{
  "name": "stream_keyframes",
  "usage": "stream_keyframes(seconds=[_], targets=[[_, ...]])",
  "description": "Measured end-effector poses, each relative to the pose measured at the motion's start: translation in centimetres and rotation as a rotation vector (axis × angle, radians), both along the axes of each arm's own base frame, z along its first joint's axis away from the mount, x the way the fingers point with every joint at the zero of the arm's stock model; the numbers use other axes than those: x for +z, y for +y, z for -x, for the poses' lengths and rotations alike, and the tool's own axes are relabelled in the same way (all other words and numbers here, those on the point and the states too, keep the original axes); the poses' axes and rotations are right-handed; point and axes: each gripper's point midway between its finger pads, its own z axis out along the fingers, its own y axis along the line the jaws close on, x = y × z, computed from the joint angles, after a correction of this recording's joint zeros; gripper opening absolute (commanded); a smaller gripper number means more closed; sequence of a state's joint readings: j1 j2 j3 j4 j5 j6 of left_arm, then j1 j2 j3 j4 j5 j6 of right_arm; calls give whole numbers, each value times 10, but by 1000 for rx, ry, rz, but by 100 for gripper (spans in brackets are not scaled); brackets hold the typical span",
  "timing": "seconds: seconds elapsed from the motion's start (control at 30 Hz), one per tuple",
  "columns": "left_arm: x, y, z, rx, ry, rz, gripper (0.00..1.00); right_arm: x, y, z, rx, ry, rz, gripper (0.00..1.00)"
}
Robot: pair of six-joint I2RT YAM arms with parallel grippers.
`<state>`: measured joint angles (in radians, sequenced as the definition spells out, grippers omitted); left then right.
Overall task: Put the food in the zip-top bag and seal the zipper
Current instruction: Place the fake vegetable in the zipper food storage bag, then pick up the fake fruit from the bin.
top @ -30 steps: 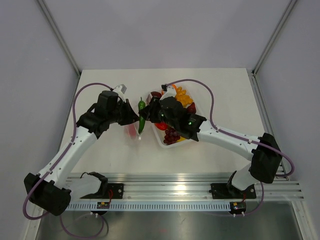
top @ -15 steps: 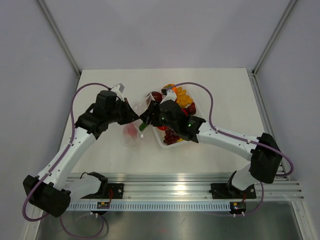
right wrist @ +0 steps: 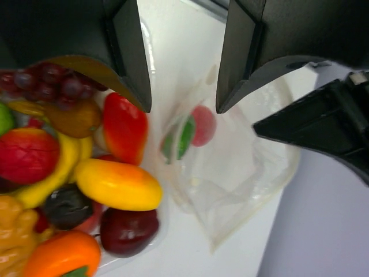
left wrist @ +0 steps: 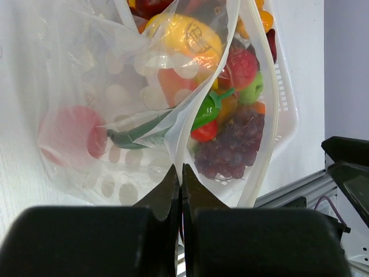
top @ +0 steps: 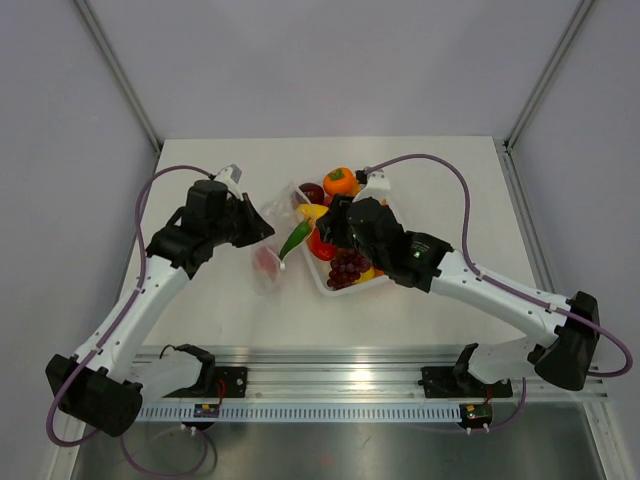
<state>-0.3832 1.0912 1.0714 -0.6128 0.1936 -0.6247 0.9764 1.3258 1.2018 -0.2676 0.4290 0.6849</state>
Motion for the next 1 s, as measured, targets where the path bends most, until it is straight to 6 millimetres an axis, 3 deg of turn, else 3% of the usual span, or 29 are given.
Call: stream_keyframes(seconds=[0.27,0.37,0.43,0.6,0.77,1.0], targets=[[-2,-1,-5,20,-4,23,0,-36,-44,-11,-68,78,324,58],[-7,0,-6,29,12,21,0,-52,-60,-8,-25,119,433,78],[-8,1,-6,39,17,16,0,-59,-68,-6,27,129,497,84],[-9,8,-9,77,14,2,0,-76,-76,11,184,161,626,80],[-2,16,-9,130,-8,-3,0,-82,-63,16,274,167,616,76],[-5,34,-8,194,4,-56,0,-105,-22,7,345,206,513,73]])
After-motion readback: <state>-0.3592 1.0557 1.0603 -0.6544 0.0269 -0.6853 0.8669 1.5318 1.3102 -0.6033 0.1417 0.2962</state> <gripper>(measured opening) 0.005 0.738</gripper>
